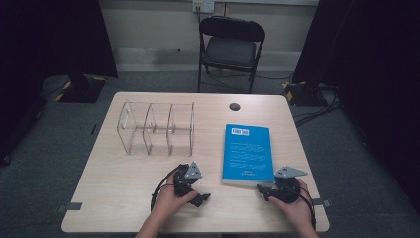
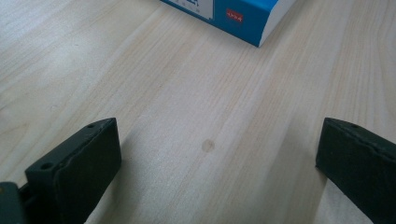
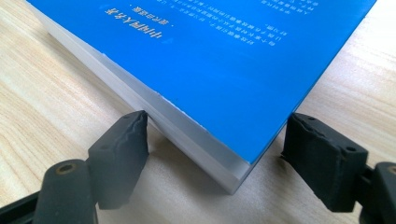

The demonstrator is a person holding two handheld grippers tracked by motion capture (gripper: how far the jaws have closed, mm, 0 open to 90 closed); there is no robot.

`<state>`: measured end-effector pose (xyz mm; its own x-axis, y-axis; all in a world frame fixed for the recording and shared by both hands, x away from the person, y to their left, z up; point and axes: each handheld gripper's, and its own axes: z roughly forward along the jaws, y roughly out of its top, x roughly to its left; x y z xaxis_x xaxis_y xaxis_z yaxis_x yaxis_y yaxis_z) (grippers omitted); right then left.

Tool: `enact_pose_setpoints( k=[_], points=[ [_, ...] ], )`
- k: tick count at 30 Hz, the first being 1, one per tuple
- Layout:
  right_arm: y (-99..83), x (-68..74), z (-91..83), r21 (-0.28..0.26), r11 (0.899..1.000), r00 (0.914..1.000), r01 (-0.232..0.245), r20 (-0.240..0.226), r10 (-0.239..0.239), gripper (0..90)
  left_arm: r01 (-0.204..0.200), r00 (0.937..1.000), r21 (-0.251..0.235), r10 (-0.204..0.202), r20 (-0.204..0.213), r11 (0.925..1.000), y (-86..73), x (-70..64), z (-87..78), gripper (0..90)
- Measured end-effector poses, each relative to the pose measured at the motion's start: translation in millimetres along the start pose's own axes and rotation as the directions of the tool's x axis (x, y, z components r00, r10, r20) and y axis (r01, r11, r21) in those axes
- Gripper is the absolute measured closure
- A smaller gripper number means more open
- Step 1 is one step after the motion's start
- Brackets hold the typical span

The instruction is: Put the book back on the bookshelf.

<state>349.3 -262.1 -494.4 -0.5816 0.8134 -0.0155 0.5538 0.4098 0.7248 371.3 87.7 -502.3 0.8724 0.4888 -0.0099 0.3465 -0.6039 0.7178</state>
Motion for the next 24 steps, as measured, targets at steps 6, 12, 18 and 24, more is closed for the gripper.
enact_pose_setpoints(
  k=[6,12,18,24],
  points=[
    [2.2,-0.9,-2.3,-0.002,1.0,0.9999,-0.01,-0.006,0.01,22.1,0.0,1.0,0.0,0.0,0.0,1.0,0.0,0.0,0.0,0.0],
    [4.9,-0.9,-4.5,-0.002,1.0,0.9999,-0.011,-0.006,0.011,22.1,0.0,1.0,0.001,0.0,-0.001,1.0,0.1,-0.1,0.0,0.0],
    [7.1,-2.6,-6.9,-0.018,1.0,0.9997,-0.014,-0.019,0.014,22.4,0.016,0.9998,0.014,-0.016,-0.011,0.9998,1.7,-2.2,0.0,0.0],
    [8.6,-2.2,-7.7,-0.019,1.0,0.9998,-0.012,-0.016,0.012,22.4,0.018,0.9998,0.034,-0.017,-0.013,0.9993,3.8,-3.4,-0.2,0.2]
  ],
)
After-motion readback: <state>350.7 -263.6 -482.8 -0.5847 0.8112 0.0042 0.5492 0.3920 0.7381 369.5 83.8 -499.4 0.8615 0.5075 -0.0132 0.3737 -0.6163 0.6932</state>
